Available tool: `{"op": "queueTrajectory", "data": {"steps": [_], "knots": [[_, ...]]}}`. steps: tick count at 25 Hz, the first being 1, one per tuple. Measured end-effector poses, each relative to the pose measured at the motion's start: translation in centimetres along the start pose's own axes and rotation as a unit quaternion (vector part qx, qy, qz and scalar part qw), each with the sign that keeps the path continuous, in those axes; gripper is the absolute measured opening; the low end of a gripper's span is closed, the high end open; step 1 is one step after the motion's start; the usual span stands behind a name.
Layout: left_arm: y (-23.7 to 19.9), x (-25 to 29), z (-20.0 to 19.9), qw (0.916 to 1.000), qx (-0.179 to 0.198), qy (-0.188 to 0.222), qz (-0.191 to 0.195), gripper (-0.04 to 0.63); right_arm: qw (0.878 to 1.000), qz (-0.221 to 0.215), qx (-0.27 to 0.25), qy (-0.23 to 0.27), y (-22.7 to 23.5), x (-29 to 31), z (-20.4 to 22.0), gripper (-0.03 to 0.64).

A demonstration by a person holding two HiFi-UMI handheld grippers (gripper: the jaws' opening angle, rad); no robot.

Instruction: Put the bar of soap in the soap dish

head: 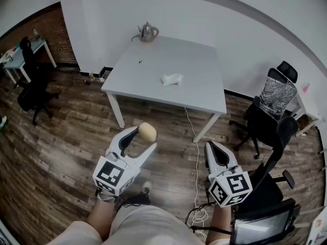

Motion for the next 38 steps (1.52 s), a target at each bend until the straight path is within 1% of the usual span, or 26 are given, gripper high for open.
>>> {"op": "queueTrajectory", "data": {"steps": [5, 14, 21, 31, 38], "knots": [[-0.9, 2.1, 0.1, 0.9999, 0.006, -0.007, 0.007, 0.27, 1.0, 0.009, 0.0, -0.005, 1.4, 1.4, -0.3, 0.003], [-2.2, 3.9, 0.1, 0.9999, -0.007, 0.0, 0.016, 0.27, 1.0, 0.009, -0.002, -0.006, 2.1, 3.4, -0.9, 0.003], [-3.6, 4.8, 0.5, 0.9995, -0.024, 0.003, 0.02, 0.27, 1.0, 0.011, -0.002, -0.011, 2.3, 5.0, -0.9, 0.003], [-5.7, 5.7, 1.4, 0.9994, -0.015, -0.013, 0.028, 0.27, 1.0, 0.007, 0.003, -0.012, 1.9, 7.9, -0.9, 0.003], [-7.4, 7.1, 2.1, 0.9991, -0.015, -0.02, 0.036, 0.27, 1.0, 0.019, 0.009, -0.014, 2.3, 9.3, -0.6, 0.003]]}}
Point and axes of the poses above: the fingertips, and each gripper's own axes: x forward along the fingers, y to its right, z out of its underside, the point moved 6 cm from there along -x, backward along the fingers, and after that the axes turned 11 degrees about -z, right-handed, at the moved point
